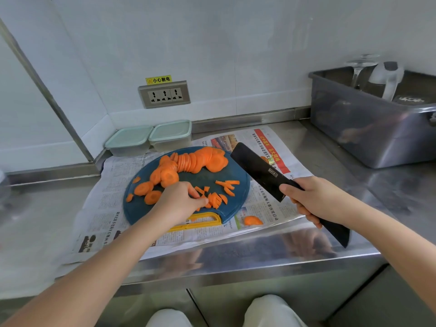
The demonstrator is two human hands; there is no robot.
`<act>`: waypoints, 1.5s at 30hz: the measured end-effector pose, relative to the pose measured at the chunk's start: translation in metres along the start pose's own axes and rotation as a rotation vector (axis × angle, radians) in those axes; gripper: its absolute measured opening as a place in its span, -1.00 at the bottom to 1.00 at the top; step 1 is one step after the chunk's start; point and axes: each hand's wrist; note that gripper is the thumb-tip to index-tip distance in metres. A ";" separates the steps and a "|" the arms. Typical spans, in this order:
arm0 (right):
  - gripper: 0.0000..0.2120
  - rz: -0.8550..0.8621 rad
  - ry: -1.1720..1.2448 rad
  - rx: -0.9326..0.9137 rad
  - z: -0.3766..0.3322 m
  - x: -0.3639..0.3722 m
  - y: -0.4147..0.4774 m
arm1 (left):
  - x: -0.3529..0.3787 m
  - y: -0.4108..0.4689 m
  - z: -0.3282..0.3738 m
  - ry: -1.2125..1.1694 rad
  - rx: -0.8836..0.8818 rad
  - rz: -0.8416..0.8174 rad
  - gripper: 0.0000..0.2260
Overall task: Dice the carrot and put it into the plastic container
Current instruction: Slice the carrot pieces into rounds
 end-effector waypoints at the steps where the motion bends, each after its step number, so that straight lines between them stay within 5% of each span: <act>1: -0.68 0.002 0.005 0.004 0.001 0.000 0.000 | 0.001 0.002 0.001 -0.006 0.000 0.007 -0.79; 20: -0.71 -0.024 0.036 0.023 0.015 0.001 0.006 | -0.010 0.008 -0.008 -0.466 -0.265 -0.226 -0.92; 32: -0.71 -0.013 0.044 0.004 0.010 -0.001 0.002 | -0.009 0.011 0.007 -0.417 -0.345 -0.349 -0.79; 45: -0.71 -0.019 0.060 -0.002 0.012 -0.002 0.001 | -0.009 0.010 0.012 -0.287 -0.358 -0.309 -0.74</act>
Point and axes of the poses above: each hand's wrist, its own y-axis towards the middle knuckle, its own x-axis out of the palm, z = x × y, and after that the axes turned 12 degrees about -x, right-handed
